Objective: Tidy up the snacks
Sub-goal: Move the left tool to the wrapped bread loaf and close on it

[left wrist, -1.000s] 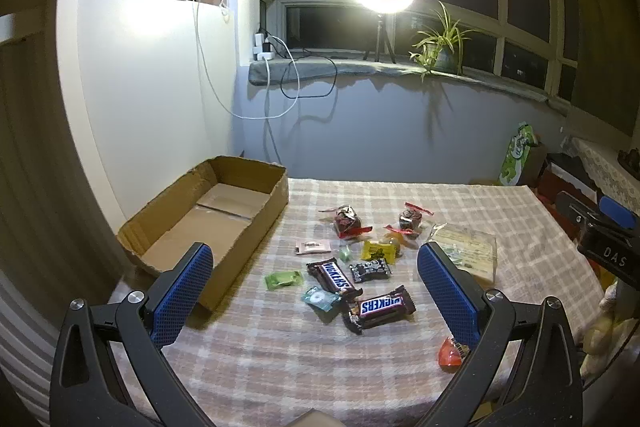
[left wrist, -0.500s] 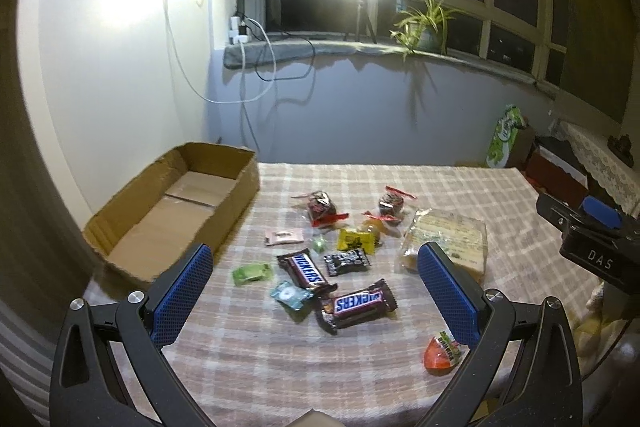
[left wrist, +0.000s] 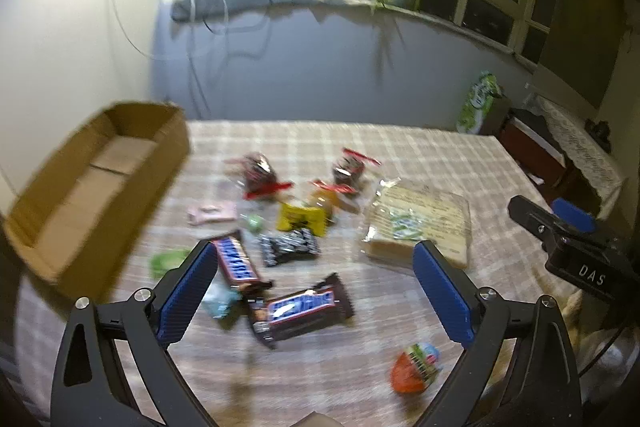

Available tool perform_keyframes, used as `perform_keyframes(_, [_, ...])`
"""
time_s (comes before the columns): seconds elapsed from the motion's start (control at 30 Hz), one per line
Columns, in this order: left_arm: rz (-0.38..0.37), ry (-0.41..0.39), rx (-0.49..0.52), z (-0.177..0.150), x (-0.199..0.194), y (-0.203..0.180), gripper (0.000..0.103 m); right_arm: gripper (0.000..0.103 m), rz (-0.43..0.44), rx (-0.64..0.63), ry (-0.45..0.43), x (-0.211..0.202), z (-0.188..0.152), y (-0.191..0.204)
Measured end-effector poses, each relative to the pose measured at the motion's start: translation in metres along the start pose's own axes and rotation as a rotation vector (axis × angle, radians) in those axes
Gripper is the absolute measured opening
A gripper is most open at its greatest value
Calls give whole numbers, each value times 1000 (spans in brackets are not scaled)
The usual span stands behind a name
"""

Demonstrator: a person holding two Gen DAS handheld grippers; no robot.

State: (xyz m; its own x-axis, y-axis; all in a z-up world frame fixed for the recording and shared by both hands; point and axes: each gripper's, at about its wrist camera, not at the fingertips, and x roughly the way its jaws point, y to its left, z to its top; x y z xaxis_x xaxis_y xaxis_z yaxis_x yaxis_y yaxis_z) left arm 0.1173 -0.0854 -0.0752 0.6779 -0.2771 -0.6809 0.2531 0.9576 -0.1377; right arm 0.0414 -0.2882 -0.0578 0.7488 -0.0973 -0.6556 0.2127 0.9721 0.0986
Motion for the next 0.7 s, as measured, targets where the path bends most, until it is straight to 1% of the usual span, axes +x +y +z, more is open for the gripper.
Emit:
perform_keyframes(0.1, [-48,44,-15,1,18,-2,96,103,43,18,40,13,-2,-6])
perform_keyframes(0.23, [-121,104,-42,5,41,-4,95,103,137,69,115,35,-6,-15])
perform_keyframes(0.37, [-166,145,-41,8,60,-11,95,103,230,141,194,57,-10,-24])
perform_keyframes(0.4, [-178,159,-43,9,65,-13,94,103,254,157,214,63,-11,-25])
perform_keyframes(0.43, [-192,174,-42,10,71,-14,90,103,276,177,232,69,-11,-28])
perform_keyframes(0.57, [-236,232,-61,11,92,-15,87,103,349,246,289,90,-13,-34])
perform_keyframes(0.63, [-255,259,-74,11,102,-14,81,103,387,286,317,100,-14,-37])
perform_keyframes(0.7, [-263,275,-90,10,110,-12,81,103,408,315,330,106,-14,-40])
